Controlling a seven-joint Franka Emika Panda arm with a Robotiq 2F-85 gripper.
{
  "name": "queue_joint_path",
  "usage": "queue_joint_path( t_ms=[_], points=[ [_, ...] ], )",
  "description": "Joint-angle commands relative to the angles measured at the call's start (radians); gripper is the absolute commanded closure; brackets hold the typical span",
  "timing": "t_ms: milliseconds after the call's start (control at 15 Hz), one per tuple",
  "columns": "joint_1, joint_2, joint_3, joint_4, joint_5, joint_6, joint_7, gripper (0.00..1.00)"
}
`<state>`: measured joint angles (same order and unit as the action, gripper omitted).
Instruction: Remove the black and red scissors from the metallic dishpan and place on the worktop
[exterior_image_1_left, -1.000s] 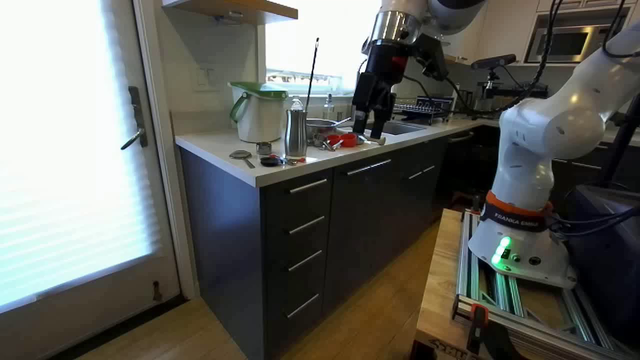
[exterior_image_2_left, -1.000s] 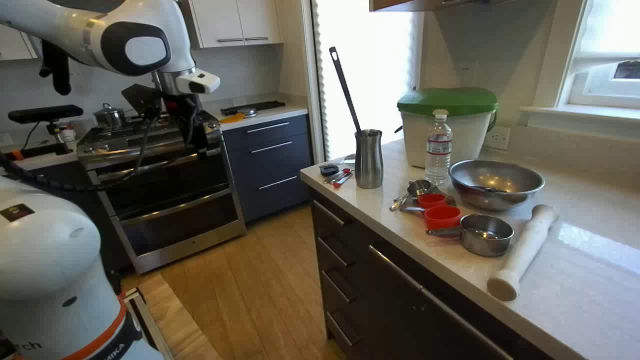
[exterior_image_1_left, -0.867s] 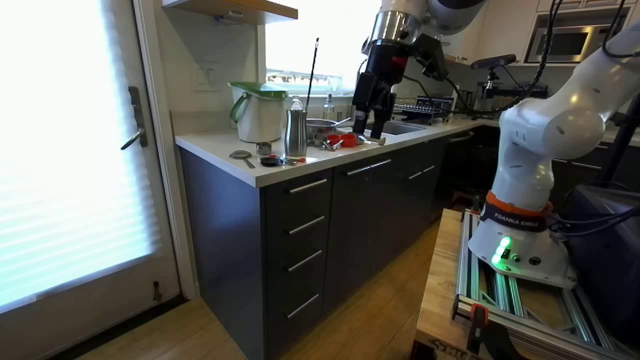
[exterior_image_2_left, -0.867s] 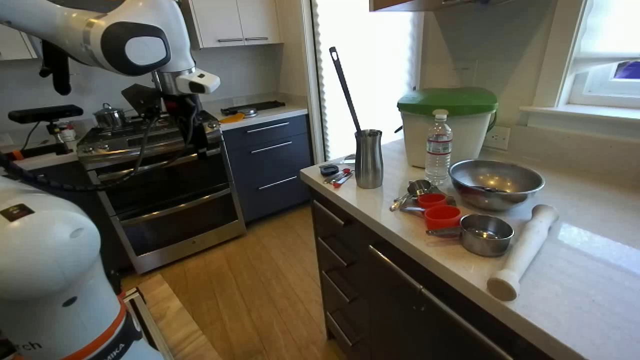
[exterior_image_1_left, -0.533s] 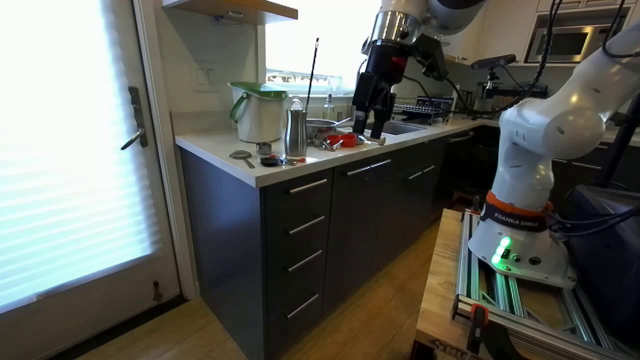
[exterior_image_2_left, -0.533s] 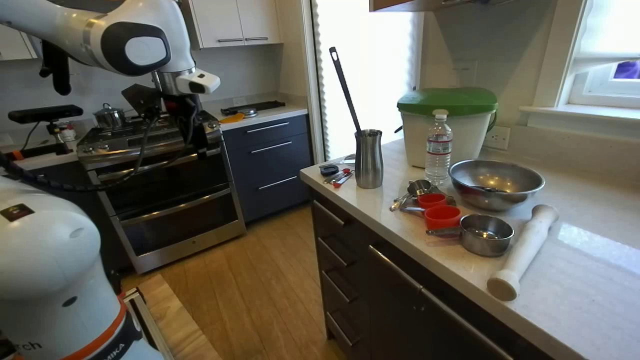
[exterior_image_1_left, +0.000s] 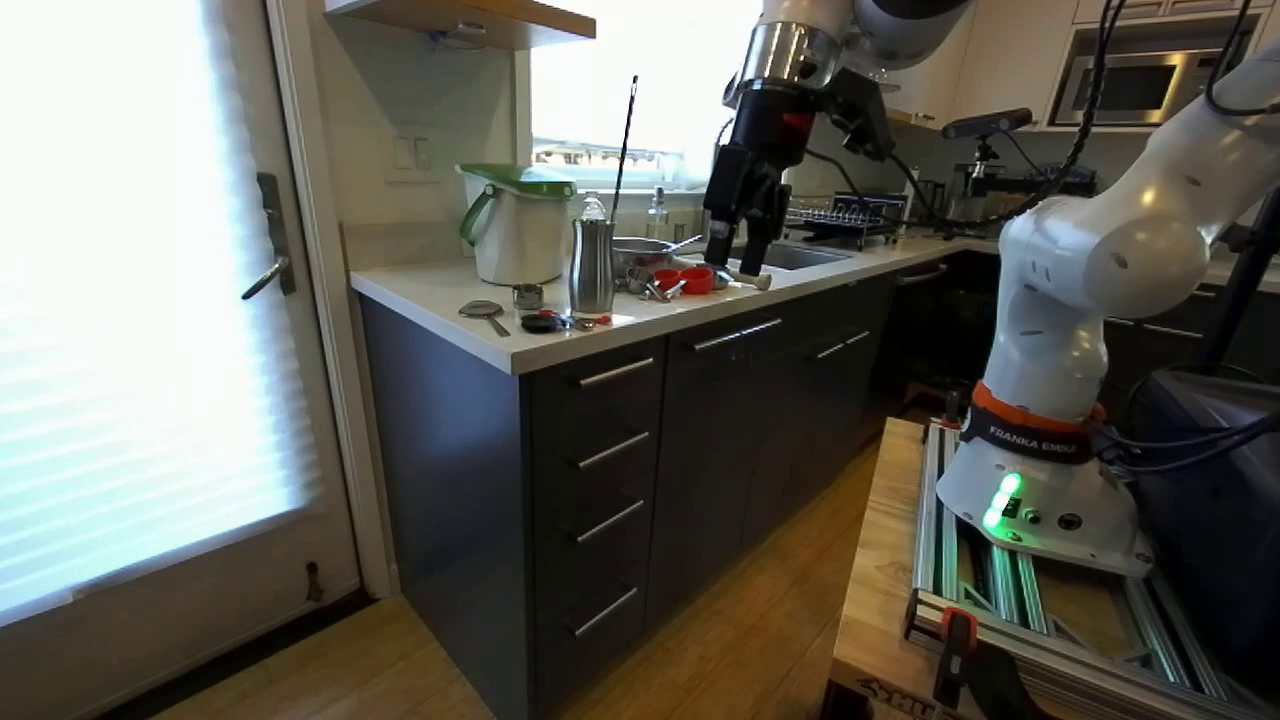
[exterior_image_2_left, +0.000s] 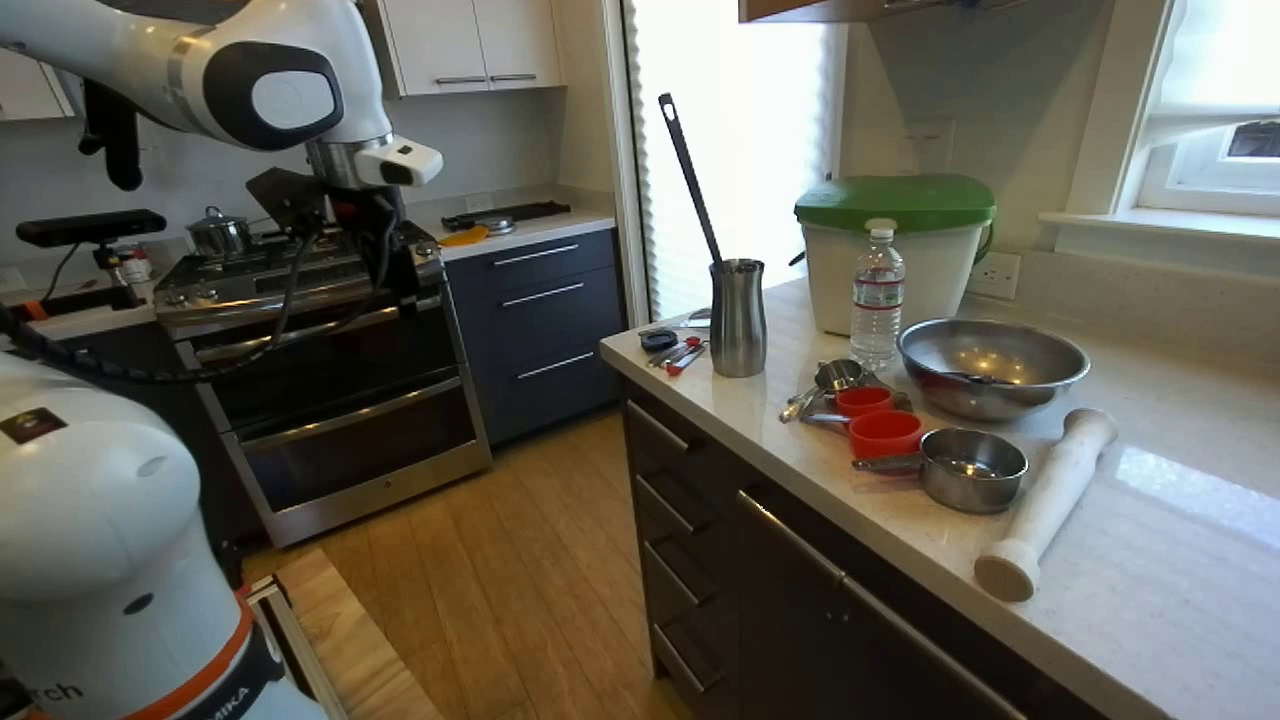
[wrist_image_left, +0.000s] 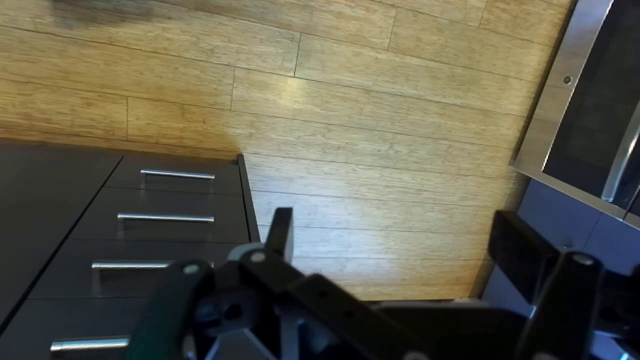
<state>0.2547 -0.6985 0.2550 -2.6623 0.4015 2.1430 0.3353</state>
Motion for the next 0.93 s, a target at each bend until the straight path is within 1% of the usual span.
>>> queue_joint_path(
  t_ms=[0, 267, 400, 533, 667, 733, 800, 867],
  points=[
    [-0.081, -0.071, -0.071, -0.034, -0.108, -0.027, -0.080, 0.00],
    [-0.217, -0.083, -0.202, -0.012, -0.353, -0.071, -0.286, 0.00],
    [-0.284, -0.070, -0.276, 0.008, -0.457, -0.047, -0.394, 0.00],
    [-0.335, -0.032, -0.339, 0.049, -0.543, -0.023, -0.493, 0.00],
    [-0.362, 0.013, -0.395, 0.102, -0.593, -0.001, -0.570, 0.00],
    [-0.380, 0.039, -0.415, 0.130, -0.624, 0.035, -0.594, 0.00],
    [-0.377, 0.068, -0.452, 0.163, -0.629, 0.074, -0.638, 0.00],
    [-0.360, 0.092, -0.491, 0.193, -0.603, 0.112, -0.680, 0.00]
  ],
)
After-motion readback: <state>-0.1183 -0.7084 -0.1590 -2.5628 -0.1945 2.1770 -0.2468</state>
